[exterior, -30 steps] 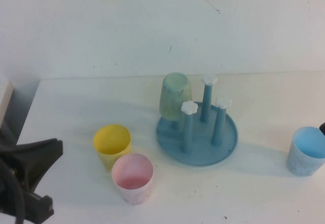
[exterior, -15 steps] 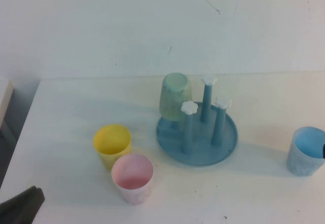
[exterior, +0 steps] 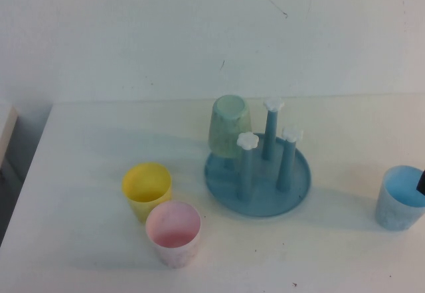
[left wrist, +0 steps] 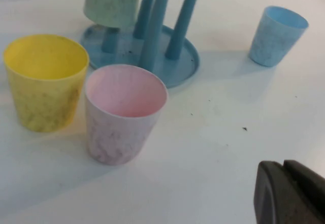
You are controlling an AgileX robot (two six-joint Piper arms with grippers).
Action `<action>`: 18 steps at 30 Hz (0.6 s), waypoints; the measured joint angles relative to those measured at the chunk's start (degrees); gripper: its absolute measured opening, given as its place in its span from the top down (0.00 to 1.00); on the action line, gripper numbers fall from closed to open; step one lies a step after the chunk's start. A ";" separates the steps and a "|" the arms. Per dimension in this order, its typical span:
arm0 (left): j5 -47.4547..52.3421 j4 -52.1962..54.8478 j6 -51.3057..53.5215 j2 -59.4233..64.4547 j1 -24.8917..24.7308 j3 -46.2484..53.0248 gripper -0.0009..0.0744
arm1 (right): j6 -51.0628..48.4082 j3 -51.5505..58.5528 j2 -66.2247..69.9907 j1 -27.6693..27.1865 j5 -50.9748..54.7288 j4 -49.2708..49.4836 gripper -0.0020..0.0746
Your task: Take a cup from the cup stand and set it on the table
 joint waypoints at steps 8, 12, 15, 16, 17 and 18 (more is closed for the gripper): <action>8.81 0.12 0.00 0.00 0.00 0.00 0.99 | -0.44 0.00 -0.02 0.00 0.33 0.27 0.98; 11.87 0.12 0.00 0.00 0.00 0.00 0.99 | -0.49 0.26 -0.02 0.00 -0.04 0.40 0.98; 13.35 0.22 -0.09 0.00 0.00 0.00 0.99 | -1.23 1.88 -0.02 0.00 -4.60 0.40 0.98; 13.93 0.22 -0.21 0.00 0.00 0.00 0.99 | -1.93 2.22 -0.02 0.00 -6.39 0.40 0.98; 14.26 0.22 -0.21 0.00 0.00 0.00 0.99 | -3.20 2.69 -0.12 0.00 -8.76 0.40 0.98; 14.51 0.22 -0.21 0.00 0.00 0.00 0.99 | -4.93 2.93 -0.23 0.00 -11.13 0.40 0.98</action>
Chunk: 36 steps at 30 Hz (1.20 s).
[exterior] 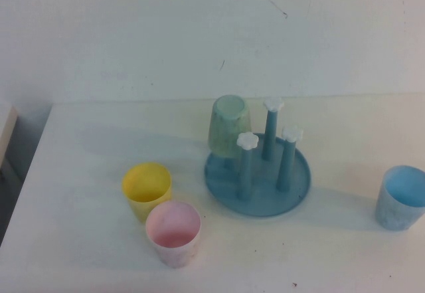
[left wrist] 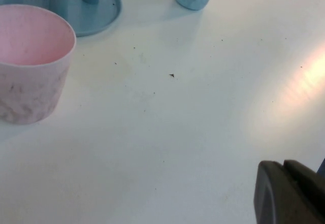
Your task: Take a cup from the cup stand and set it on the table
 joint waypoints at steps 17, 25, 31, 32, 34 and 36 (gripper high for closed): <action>0.52 0.11 -0.07 0.00 0.00 0.00 0.99 | -11.41 3.70 -8.36 0.00 -17.94 -4.66 0.98; 0.52 0.11 -0.12 0.00 0.00 0.00 0.99 | 46.79 15.41 -17.78 -4.17 -18.85 -55.31 0.98; 0.52 0.11 -0.12 0.00 0.00 0.00 0.99 | 66.74 24.25 -25.81 -13.76 -17.45 -72.46 0.98; 0.52 0.11 -0.12 0.00 0.00 0.00 0.99 | 69.97 25.27 -27.06 -14.22 -17.04 -74.49 0.98; 0.52 0.11 -0.12 0.00 0.00 0.00 0.99 | 76.41 26.00 -28.88 -14.41 -15.23 -79.33 0.98; 0.52 0.11 -0.12 0.00 0.00 0.00 0.99 | 82.87 26.10 -30.32 -14.41 -11.44 -84.03 0.98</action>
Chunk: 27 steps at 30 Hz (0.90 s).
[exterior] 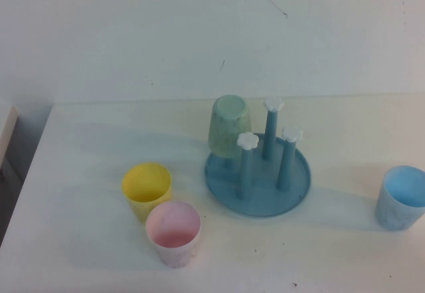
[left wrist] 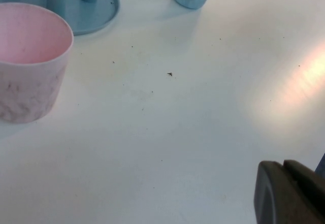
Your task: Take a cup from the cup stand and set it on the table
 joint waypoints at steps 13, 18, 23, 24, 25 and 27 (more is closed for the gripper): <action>0.00 0.00 0.00 0.00 0.00 0.00 0.99 | 11.34 0.05 -0.46 -0.13 13.38 -7.11 0.98; 0.00 0.00 0.00 0.00 0.00 0.00 0.99 | 11.47 0.05 -0.46 -0.13 13.38 -7.11 0.98; 0.00 0.00 0.00 0.00 0.00 0.00 0.99 | 11.47 0.05 -0.46 -0.13 13.38 -7.14 0.98; 0.00 0.00 0.00 0.00 0.00 0.00 0.99 | 11.47 0.05 -0.46 -0.13 13.38 -7.14 0.98; 0.00 0.00 0.00 0.00 0.00 0.00 0.99 | 11.47 0.05 -0.46 -0.13 13.38 -7.14 0.98; 0.00 0.00 0.00 0.00 0.00 0.00 0.99 | 11.47 0.05 -0.46 -0.13 13.38 -7.14 0.98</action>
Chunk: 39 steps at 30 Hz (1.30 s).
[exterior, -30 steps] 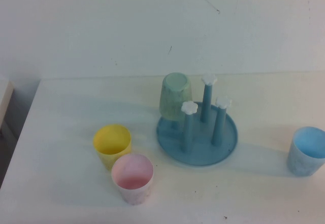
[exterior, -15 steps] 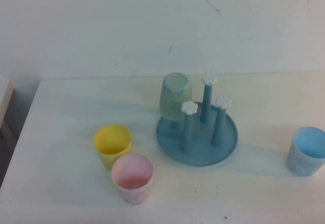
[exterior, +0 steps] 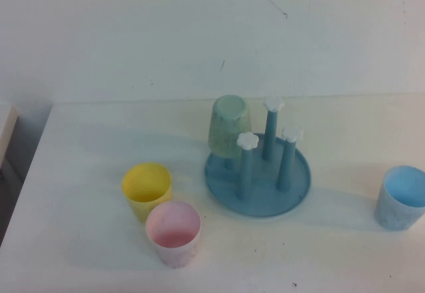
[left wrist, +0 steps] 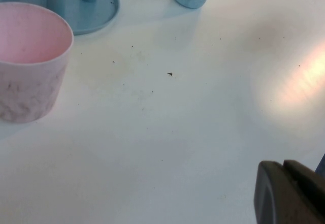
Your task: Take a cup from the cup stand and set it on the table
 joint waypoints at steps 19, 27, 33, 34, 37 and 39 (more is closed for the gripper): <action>-25.14 26.51 -33.06 0.00 0.00 0.58 0.99 | 0.00 0.00 0.00 0.00 0.10 -0.09 0.98; -43.23 52.37 -56.01 -0.85 0.00 4.18 0.99 | 0.00 0.00 0.00 0.00 0.10 -0.09 0.98; -52.49 54.27 -55.90 -7.74 0.37 9.86 0.99 | 0.00 0.00 0.00 0.00 0.10 -0.09 0.98; -51.88 54.25 -55.64 -8.89 0.85 9.97 0.99 | 0.00 0.00 0.00 0.00 0.10 -0.12 0.98; -48.24 54.69 -55.24 -13.10 3.79 10.19 0.99 | 0.00 0.00 0.00 0.00 0.10 -0.22 0.98; -43.80 54.95 -54.41 -15.35 6.70 10.19 0.99 | 0.00 0.00 0.00 0.00 0.10 -0.22 0.98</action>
